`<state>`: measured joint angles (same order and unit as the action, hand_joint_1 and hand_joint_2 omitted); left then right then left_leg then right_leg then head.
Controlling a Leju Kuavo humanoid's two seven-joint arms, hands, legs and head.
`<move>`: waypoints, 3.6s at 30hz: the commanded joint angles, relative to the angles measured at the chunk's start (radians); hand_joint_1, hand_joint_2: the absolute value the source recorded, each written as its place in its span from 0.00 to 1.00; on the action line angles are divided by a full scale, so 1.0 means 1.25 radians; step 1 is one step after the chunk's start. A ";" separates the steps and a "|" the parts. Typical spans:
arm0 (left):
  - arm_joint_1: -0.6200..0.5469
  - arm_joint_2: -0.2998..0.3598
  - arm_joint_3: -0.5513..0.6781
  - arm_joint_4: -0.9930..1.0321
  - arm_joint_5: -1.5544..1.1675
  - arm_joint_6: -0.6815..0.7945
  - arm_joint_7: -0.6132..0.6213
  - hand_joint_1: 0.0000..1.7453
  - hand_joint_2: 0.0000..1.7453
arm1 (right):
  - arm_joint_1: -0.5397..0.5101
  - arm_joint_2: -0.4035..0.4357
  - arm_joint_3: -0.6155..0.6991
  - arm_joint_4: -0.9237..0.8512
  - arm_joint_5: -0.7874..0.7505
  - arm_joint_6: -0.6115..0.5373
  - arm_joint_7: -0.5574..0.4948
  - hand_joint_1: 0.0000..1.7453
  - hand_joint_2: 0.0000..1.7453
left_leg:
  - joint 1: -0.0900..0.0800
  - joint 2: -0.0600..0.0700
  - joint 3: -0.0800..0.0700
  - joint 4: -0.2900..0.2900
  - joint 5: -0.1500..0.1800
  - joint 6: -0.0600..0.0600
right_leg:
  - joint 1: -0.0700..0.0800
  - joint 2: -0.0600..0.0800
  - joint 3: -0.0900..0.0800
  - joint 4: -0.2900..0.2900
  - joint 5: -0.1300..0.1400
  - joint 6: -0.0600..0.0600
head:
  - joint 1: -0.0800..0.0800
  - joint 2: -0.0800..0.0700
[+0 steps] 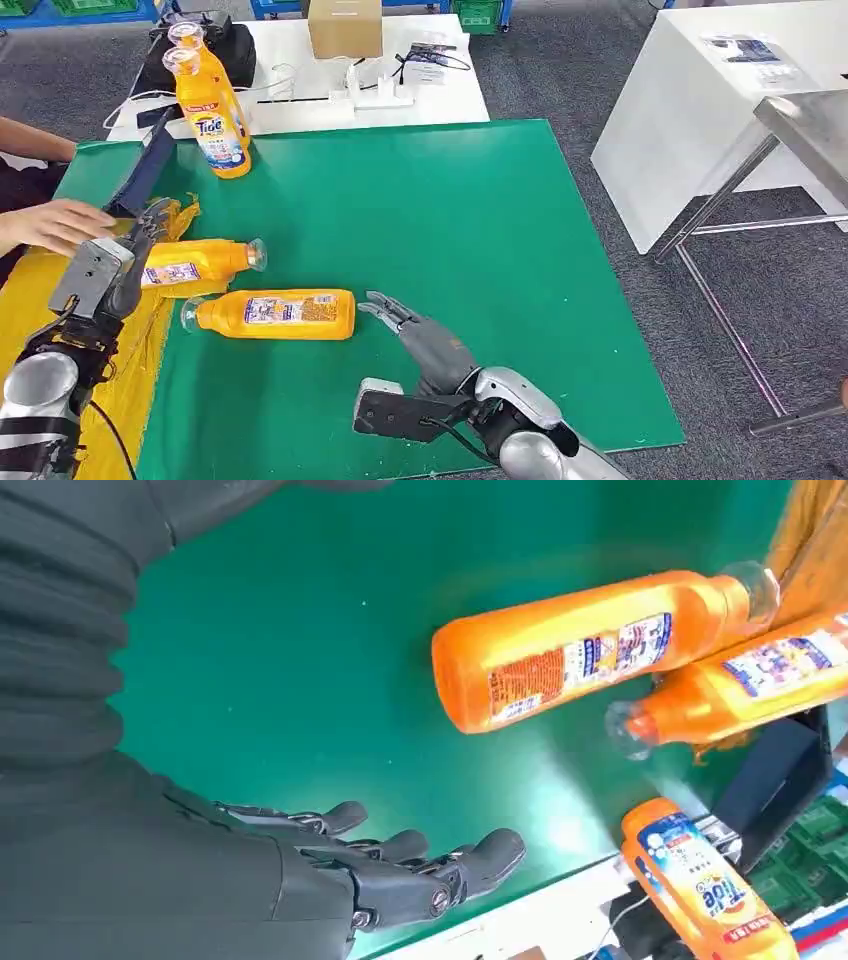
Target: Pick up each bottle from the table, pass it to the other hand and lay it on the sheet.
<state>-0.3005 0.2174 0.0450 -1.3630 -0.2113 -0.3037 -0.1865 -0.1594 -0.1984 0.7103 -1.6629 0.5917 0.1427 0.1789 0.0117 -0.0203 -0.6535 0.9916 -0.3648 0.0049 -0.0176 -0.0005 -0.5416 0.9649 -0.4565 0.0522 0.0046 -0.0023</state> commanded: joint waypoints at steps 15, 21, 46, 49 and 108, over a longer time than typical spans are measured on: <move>0.000 -0.073 0.065 -0.033 0.107 -0.046 0.014 0.00 0.00 | -0.024 0.002 -0.008 0.034 0.014 -0.009 0.005 0.00 1.00 | 0.000 0.001 0.002 0.000 -0.001 0.000 | 0.000 0.000 0.002 0.000 -0.001 -0.001 | 0.000 0.000; 0.028 -0.105 0.019 -0.169 0.252 -0.066 0.072 0.00 0.00 | -0.082 0.021 -0.031 0.095 0.031 -0.002 0.042 0.00 1.00 | 0.000 0.002 0.001 0.001 -0.001 0.001 | 0.000 0.001 0.002 0.000 -0.001 -0.001 | 0.000 0.000; 0.120 -0.120 -0.016 -0.223 0.253 -0.065 0.036 0.00 0.00 | 0.002 0.013 -0.075 0.071 0.254 -0.066 0.060 0.00 1.00 | 0.000 0.001 0.004 0.001 -0.003 0.000 | 0.000 -0.001 0.006 0.000 -0.003 -0.002 | 0.000 0.000; 0.113 -0.119 -0.022 -0.216 0.239 -0.067 0.031 0.00 0.00 | -0.007 0.011 -0.068 0.097 0.256 -0.055 0.048 0.00 1.00 | 0.000 0.000 0.000 0.000 -0.001 0.000 | 0.000 -0.001 0.001 0.000 -0.001 -0.001 | 0.000 0.000; 0.098 -0.122 -0.016 -0.197 0.242 -0.080 0.026 0.00 0.00 | -0.016 -0.005 -0.054 0.127 0.256 -0.016 0.051 0.00 1.00 | 0.000 0.000 0.000 0.000 0.000 0.000 | 0.000 0.000 0.001 -0.001 0.000 -0.001 | 0.000 0.000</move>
<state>-0.1573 0.0893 0.0038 -1.6468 0.0935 -0.3979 -0.1553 -0.1664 -0.2007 0.6291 -1.5541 0.9117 0.1125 0.2422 0.0115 -0.0208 -0.6553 0.9917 -0.3645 0.0054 -0.0177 -0.0008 -0.5430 0.9649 -0.4561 0.0528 0.0046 -0.0023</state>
